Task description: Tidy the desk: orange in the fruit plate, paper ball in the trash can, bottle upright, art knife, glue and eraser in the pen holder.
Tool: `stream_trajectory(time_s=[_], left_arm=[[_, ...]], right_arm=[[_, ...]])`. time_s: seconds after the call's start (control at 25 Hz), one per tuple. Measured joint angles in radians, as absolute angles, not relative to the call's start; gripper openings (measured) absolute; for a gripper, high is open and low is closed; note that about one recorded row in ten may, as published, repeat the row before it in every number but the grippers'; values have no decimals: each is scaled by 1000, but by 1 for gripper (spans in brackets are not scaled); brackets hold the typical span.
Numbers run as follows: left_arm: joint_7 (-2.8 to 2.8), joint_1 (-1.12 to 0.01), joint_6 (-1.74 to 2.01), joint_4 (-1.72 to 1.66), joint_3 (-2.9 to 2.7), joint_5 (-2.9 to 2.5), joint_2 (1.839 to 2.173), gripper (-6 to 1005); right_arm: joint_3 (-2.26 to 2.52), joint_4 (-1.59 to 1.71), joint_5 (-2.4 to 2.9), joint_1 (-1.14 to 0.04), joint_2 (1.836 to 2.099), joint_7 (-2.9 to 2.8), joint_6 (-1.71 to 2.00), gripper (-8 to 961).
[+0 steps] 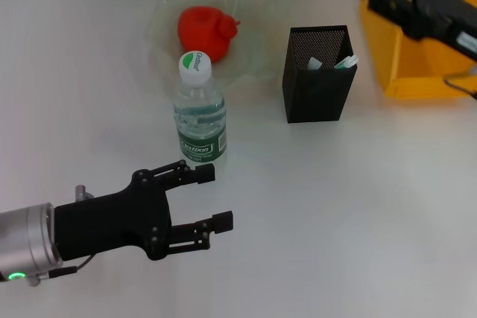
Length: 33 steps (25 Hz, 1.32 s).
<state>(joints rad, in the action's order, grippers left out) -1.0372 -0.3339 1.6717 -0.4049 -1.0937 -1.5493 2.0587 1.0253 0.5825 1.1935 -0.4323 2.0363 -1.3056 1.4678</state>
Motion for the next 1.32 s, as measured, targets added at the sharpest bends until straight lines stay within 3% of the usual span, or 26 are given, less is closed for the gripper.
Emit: stream_trajectory(time_s=[0.08, 0.16, 0.32, 0.44, 0.56, 1.32], left_arm=[[-1039, -332, 1679, -405, -1093, -1549, 2056, 798], [-1040, -330, 1691, -405, -1092, -1549, 2050, 798], [-1042, -319, 1757, -406, -1091, -1550, 2009, 798], [-1042, -319, 1757, -406, -1091, -1550, 2009, 798], [-1060, -303, 1791, -404, -1077, -1552, 1984, 798], [-1063, -265, 1850, -410, -1040, -1553, 1980, 798]], right_arm=[[1000, 637, 1318, -400, 2016, -1340, 1613, 602], [970, 680, 1435, -378, 2014, -1338, 1737, 616], [911, 722, 1708, -324, 2040, -1297, 1929, 622], [911, 703, 1764, -308, 2055, -1275, 1933, 702], [910, 658, 1793, -294, 2072, -1209, 1929, 781], [914, 544, 1799, -318, 2077, -1136, 1878, 781]])
